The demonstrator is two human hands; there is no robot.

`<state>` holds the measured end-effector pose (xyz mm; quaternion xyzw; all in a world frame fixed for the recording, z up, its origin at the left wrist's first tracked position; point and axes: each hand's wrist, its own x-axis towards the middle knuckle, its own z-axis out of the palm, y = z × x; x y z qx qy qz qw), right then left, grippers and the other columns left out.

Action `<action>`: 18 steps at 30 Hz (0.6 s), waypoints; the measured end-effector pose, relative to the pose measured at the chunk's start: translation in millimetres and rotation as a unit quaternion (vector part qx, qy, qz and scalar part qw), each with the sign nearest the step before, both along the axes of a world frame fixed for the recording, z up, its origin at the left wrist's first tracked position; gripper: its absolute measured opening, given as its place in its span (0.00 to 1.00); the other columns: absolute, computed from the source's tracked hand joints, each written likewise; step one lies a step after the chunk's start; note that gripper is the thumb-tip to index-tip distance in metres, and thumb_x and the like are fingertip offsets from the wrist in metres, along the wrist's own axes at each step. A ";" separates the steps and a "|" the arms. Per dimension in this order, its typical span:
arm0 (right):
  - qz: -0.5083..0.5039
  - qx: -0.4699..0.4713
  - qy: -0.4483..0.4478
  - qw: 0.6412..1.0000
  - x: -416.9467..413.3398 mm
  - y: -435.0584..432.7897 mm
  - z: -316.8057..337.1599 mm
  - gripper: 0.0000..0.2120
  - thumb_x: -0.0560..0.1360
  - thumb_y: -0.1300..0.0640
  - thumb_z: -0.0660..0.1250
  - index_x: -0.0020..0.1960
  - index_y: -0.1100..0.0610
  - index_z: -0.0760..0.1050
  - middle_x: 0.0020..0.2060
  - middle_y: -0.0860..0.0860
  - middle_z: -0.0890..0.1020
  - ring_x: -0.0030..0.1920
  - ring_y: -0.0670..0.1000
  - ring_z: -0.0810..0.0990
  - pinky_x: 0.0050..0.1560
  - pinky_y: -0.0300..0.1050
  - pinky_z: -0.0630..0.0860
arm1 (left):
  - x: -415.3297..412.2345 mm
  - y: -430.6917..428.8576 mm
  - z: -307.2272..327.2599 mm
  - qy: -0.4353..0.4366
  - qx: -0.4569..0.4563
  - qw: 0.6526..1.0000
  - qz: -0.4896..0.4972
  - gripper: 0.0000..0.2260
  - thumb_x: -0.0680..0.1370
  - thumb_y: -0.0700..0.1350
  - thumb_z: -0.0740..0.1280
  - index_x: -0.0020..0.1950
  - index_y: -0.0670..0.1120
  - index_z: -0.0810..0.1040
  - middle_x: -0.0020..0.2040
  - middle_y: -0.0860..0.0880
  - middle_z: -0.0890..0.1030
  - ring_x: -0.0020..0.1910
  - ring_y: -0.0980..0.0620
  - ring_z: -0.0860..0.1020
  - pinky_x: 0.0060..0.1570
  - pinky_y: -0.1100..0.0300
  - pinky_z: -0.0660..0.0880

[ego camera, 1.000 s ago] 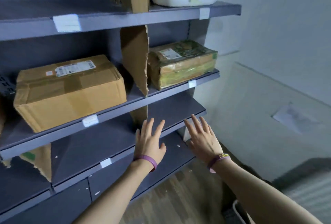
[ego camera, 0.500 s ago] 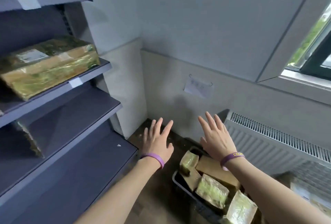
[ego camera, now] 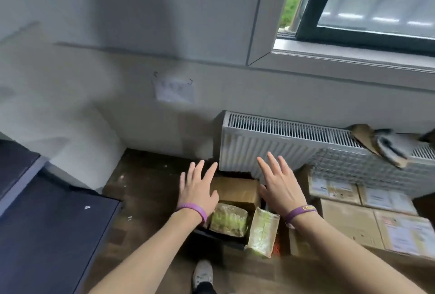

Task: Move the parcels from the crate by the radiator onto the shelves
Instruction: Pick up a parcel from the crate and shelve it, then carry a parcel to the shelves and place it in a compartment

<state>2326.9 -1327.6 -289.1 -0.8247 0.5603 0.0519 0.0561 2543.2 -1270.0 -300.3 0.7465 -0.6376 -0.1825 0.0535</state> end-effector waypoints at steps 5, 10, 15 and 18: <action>-0.052 0.048 0.040 0.997 -31.1 -21.1 -44.5 0.35 0.78 0.49 0.58 0.79 0.52 0.45 0.78 0.55 0.49 0.77 0.59 0.48 0.75 0.55 0.54 | -23.1 -51.5 -47.4 0.016 0.039 0.998 -0.051 0.30 0.78 0.53 0.59 0.77 0.58 0.48 0.78 0.50 0.51 0.77 0.48 0.45 0.75 0.48 0.42; -0.059 0.099 0.068 0.991 -57.9 -30.9 -89.7 0.36 0.76 0.47 0.58 0.79 0.51 0.46 0.78 0.56 0.50 0.77 0.60 0.49 0.75 0.54 0.54 | -49.0 -70.6 -90.2 0.032 0.082 0.995 -0.055 0.31 0.77 0.53 0.59 0.77 0.59 0.47 0.78 0.51 0.50 0.77 0.48 0.44 0.75 0.48 0.42; -0.032 0.135 0.079 0.987 -88.4 -49.1 -134.9 0.36 0.76 0.49 0.59 0.79 0.52 0.47 0.78 0.56 0.50 0.77 0.60 0.50 0.74 0.55 0.55 | -78.8 -81.4 -128.4 0.020 0.105 0.993 -0.040 0.32 0.78 0.53 0.59 0.77 0.59 0.45 0.79 0.50 0.49 0.77 0.48 0.43 0.75 0.48 0.42; 0.017 0.150 0.085 0.985 -103.8 -67.2 -160.1 0.36 0.76 0.49 0.58 0.79 0.53 0.46 0.78 0.56 0.49 0.77 0.60 0.49 0.75 0.54 0.53 | -101.5 -83.4 -145.0 0.013 0.108 0.994 0.003 0.31 0.78 0.53 0.59 0.77 0.58 0.46 0.79 0.49 0.49 0.77 0.47 0.44 0.75 0.47 0.42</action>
